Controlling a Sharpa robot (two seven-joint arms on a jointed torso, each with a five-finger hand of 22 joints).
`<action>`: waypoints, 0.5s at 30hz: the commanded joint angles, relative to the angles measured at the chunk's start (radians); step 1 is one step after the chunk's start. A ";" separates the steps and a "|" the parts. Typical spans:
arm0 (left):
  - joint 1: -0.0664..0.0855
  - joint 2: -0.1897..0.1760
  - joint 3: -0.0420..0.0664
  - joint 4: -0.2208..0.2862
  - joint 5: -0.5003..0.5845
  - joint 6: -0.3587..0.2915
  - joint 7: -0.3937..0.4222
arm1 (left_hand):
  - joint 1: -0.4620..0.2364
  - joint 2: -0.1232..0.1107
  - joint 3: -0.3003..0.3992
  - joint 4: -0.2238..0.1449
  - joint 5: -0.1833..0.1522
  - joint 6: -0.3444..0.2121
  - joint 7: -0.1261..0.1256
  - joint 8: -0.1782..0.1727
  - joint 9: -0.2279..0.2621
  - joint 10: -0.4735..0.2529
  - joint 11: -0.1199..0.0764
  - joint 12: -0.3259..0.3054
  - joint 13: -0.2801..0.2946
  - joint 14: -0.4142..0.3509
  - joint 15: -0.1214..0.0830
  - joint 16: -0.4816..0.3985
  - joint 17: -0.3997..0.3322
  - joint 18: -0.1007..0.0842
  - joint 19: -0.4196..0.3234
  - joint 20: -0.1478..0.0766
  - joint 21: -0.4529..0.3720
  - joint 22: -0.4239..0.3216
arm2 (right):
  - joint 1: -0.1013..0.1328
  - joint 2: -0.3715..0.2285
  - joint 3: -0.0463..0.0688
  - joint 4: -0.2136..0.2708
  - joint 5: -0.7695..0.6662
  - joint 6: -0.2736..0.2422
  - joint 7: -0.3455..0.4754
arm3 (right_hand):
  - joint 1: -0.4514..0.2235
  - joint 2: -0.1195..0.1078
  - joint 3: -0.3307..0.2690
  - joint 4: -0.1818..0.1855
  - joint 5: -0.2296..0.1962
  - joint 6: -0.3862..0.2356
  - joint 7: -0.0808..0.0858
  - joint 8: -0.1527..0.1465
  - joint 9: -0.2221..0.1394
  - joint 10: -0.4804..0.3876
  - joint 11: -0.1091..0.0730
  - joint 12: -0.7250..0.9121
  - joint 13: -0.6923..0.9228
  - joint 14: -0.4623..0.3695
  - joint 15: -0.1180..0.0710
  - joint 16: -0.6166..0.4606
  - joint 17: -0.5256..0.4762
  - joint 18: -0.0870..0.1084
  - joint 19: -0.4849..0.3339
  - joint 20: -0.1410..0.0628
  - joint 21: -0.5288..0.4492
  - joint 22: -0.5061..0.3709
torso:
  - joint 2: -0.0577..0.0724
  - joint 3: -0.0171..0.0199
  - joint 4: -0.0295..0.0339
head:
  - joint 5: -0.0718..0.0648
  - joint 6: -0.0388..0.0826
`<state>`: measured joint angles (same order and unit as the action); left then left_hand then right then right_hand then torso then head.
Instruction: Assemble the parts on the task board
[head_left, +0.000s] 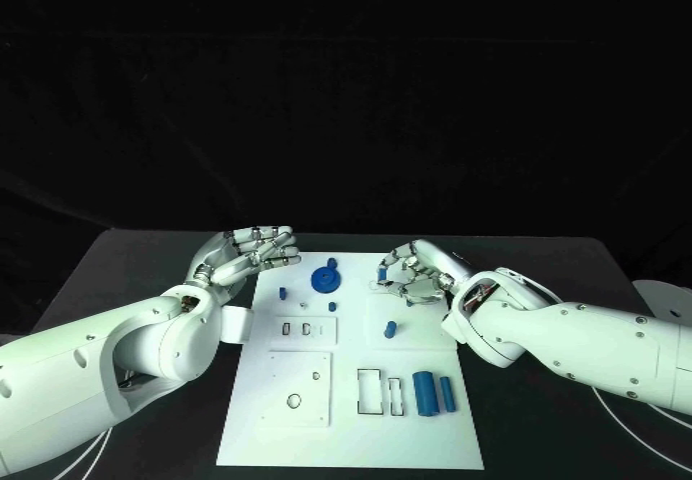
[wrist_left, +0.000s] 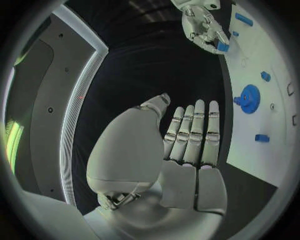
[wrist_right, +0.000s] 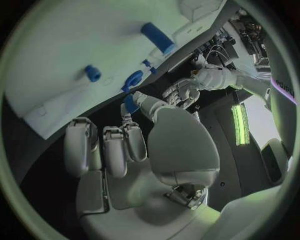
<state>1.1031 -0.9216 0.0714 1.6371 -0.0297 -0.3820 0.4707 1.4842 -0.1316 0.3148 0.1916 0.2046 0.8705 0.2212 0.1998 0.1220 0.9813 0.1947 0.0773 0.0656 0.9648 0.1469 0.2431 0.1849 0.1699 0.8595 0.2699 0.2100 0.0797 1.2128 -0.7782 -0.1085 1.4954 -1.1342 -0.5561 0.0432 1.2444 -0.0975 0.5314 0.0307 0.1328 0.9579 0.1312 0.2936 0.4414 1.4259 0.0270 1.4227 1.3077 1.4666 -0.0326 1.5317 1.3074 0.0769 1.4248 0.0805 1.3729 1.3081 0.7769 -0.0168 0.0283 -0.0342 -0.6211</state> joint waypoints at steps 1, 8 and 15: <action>0.001 0.007 0.001 -0.006 0.006 0.017 0.006 | -0.004 -0.006 0.006 0.001 -0.002 0.002 0.027 -0.001 -0.001 0.005 0.001 -0.004 0.000 0.000 0.005 -0.004 0.002 0.014 0.006 0.000 -0.002 -0.001 | 0.000 0.037 0.000 0.010 -0.054 0.040 -0.087 | -0.012 0.003 -0.001 0.009 0.006 0.025 -0.026 0.037 0.031 0.004 0.001 0.000 0.067 0.078 -0.006 0.004 0.137 -0.016 -0.001 -0.008 -0.001 0.030 | -0.005 -0.0027 0.0007 | 0.029 -0.011; 0.001 0.017 0.001 -0.017 0.007 0.015 0.008 | -0.004 -0.006 0.006 0.001 -0.002 0.002 0.027 -0.001 -0.001 0.005 0.001 -0.004 0.000 0.000 0.005 -0.004 0.002 0.014 0.006 0.000 -0.002 -0.001 | -0.003 0.118 -0.002 0.005 -0.123 0.080 -0.130 | -0.019 0.003 -0.002 0.013 0.006 0.020 -0.025 0.037 0.031 0.007 0.001 0.003 0.071 0.079 -0.006 0.005 0.140 -0.017 0.000 -0.009 0.000 0.032 | -0.004 -0.0047 0.0018 | 0.062 -0.019; 0.001 0.023 0.001 -0.024 0.007 0.012 0.009 | -0.006 -0.007 0.009 0.001 -0.002 0.002 0.027 -0.002 -0.001 0.005 0.001 -0.006 0.000 0.000 0.005 -0.005 0.003 0.014 0.006 0.000 -0.002 -0.002 | -0.016 0.188 -0.008 -0.016 -0.200 0.108 -0.156 | -0.021 0.002 -0.003 0.014 0.006 0.018 -0.025 0.037 0.031 0.008 0.001 0.004 0.073 0.079 -0.006 0.005 0.142 -0.016 0.000 -0.009 0.000 0.032 | -0.002 -0.0032 0.0004 | 0.084 -0.023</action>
<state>1.1032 -0.9017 0.0713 1.6126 -0.0276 -0.3821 0.4709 1.4842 -0.1316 0.3176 0.1944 0.2046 0.8705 0.2212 0.1998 0.1220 0.9813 0.1947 0.0773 0.0655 0.9648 0.1469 0.2431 0.1866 0.1700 0.8595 0.2700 0.2100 0.0785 1.1991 -0.5956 -0.1164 1.4826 -1.2564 -0.4940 -0.0730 1.2286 -0.0951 0.5299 0.0405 0.1356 0.9562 0.1295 0.2936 0.4415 1.4259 0.0271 1.4227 1.3075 1.4666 -0.0325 1.5317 1.3074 0.0769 1.4248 0.0806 1.3728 1.3080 0.7733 -0.0206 0.0292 0.0407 -0.6420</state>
